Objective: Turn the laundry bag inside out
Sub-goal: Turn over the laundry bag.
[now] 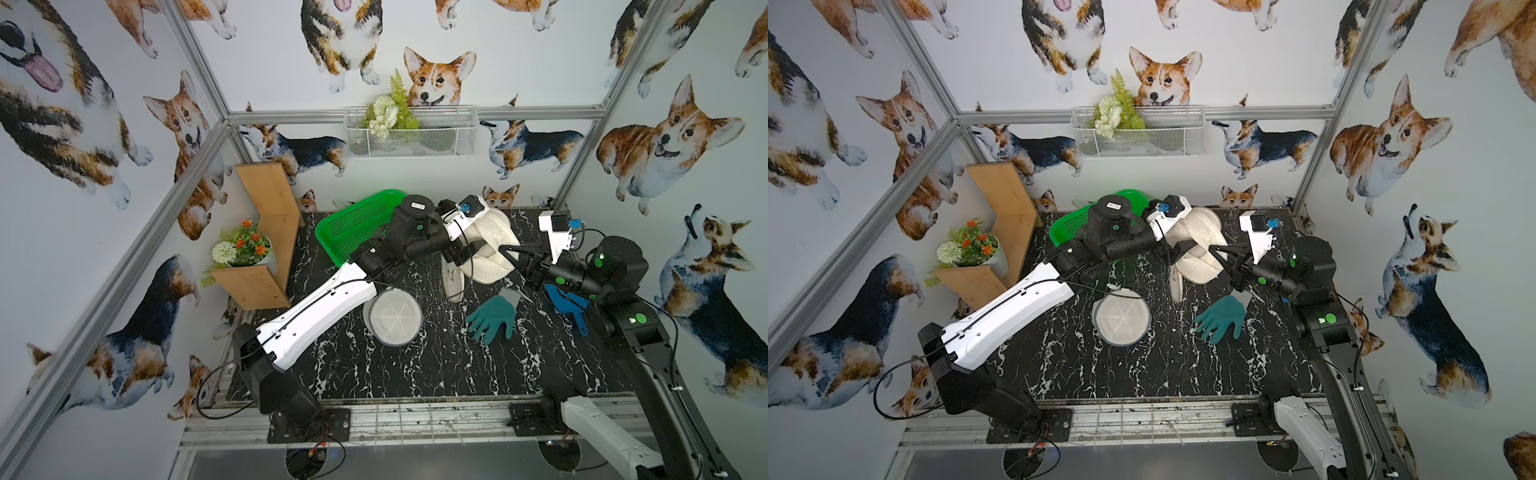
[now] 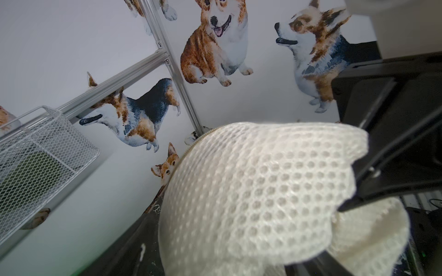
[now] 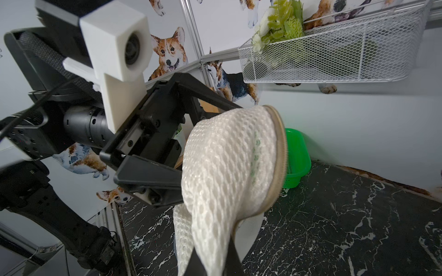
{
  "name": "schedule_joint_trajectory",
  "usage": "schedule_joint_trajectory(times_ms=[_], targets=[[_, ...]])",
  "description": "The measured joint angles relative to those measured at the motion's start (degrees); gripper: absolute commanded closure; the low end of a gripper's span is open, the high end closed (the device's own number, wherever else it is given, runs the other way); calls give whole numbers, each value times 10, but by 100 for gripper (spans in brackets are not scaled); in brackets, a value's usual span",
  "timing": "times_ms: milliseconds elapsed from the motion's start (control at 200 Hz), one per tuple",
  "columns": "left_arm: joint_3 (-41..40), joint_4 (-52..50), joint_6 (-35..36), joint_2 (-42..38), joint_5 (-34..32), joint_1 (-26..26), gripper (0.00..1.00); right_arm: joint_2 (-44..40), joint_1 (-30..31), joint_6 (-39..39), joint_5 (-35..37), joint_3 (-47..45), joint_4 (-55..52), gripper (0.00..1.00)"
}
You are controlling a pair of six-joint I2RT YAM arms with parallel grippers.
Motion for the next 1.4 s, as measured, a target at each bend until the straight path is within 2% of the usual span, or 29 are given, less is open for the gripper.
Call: schedule_joint_trajectory(times_ms=[160,360,540,681,761,861,936,1076,1221,1401], targets=[[16,-2,42,23,-82,-17,21,-4,0,12,-9,0,1,100],[9,9,119,19,-191,-31,40,-4,0,12,0,2,1,100],[-16,40,189,-6,-246,-34,44,1,0,12,7,7,1,100],[-14,41,215,-7,-256,-34,46,4,0,12,5,10,2,100],[-4,31,215,-5,-260,-30,43,5,0,12,2,14,1,100],[16,8,197,-7,-214,-22,32,6,0,7,2,22,-6,100],[27,-11,180,-8,-169,-16,30,9,0,0,2,26,-8,100],[19,-21,154,-8,-121,-17,38,15,0,-2,-7,27,-16,100],[19,-7,152,-5,-151,-17,50,15,0,-4,-18,27,-22,100],[31,-4,175,-1,-169,-18,49,14,0,-23,-29,31,-41,100]])
